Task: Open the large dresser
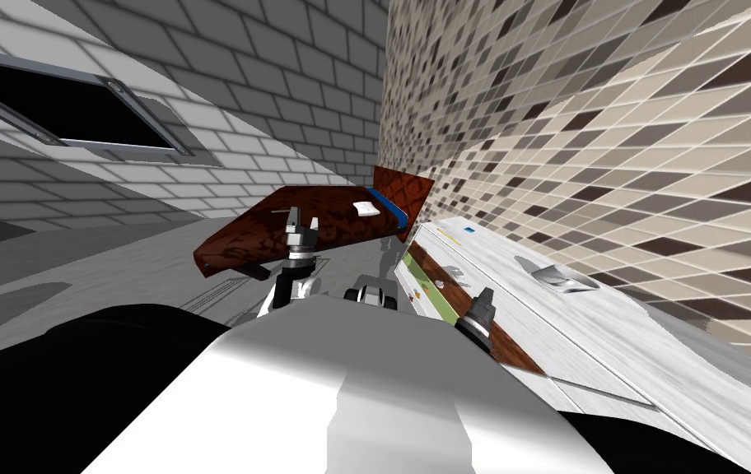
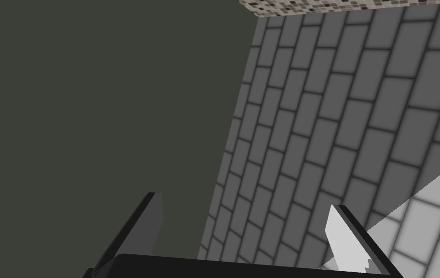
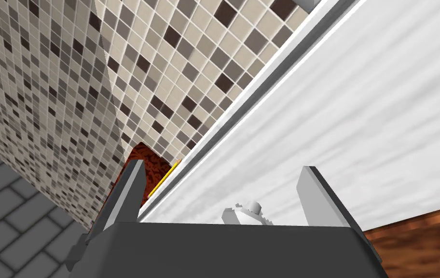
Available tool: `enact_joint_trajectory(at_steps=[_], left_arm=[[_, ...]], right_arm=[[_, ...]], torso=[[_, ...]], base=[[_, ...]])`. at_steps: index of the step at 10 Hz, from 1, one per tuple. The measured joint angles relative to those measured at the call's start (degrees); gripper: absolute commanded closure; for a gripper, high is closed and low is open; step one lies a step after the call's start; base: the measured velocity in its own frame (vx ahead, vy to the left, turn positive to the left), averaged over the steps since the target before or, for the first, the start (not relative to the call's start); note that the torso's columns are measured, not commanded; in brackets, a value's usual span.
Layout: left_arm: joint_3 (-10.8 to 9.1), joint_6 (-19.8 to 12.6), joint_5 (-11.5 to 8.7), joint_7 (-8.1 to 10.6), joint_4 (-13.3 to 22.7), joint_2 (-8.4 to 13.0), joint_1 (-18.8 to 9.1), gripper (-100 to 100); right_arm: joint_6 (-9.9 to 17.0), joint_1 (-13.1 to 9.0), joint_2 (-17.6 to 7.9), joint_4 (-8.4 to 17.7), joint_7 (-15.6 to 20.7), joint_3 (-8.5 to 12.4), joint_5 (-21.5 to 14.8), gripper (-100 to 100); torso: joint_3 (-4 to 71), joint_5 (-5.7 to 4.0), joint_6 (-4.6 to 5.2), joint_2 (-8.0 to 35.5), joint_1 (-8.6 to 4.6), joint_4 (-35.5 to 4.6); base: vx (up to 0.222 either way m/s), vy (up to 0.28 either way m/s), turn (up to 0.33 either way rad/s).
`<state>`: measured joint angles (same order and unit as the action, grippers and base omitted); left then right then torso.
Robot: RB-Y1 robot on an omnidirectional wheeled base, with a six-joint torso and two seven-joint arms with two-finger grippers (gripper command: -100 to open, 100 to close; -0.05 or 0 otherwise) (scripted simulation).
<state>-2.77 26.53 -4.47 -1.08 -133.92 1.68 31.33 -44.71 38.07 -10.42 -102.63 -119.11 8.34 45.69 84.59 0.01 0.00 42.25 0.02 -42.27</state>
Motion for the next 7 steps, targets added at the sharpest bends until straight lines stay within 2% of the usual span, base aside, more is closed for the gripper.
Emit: enact_joint_trajectory(at_steps=[1,3,7], left_arm=[[0.00,0.00,0.00,0.00,0.00,0.00,0.00,0],[0.00,0.00,0.00,0.00,0.00,0.00,0.00,0],[0.00,0.00,0.00,0.00,0.00,0.00,0.00,0]], right_arm=[[-0.38,0.00,0.31,1.10,-1.80,0.03,0.96,-100],[-0.33,0.29,0.72,1.07,-4.60,0.12,1.78,-100],[-0.61,0.49,1.97,2.93,-10.97,0.45,4.66,-100]], torso=[[0.03,-0.01,-0.01,-0.06,-0.01,0.01],[-0.08,-0.01,0.01,0.14,-0.05,-0.04],[0.00,0.01,0.02,0.02,0.01,0.00]], base=[[0.064,-0.003,0.065],[0.039,-0.011,0.051],[0.055,0.000,0.100]])
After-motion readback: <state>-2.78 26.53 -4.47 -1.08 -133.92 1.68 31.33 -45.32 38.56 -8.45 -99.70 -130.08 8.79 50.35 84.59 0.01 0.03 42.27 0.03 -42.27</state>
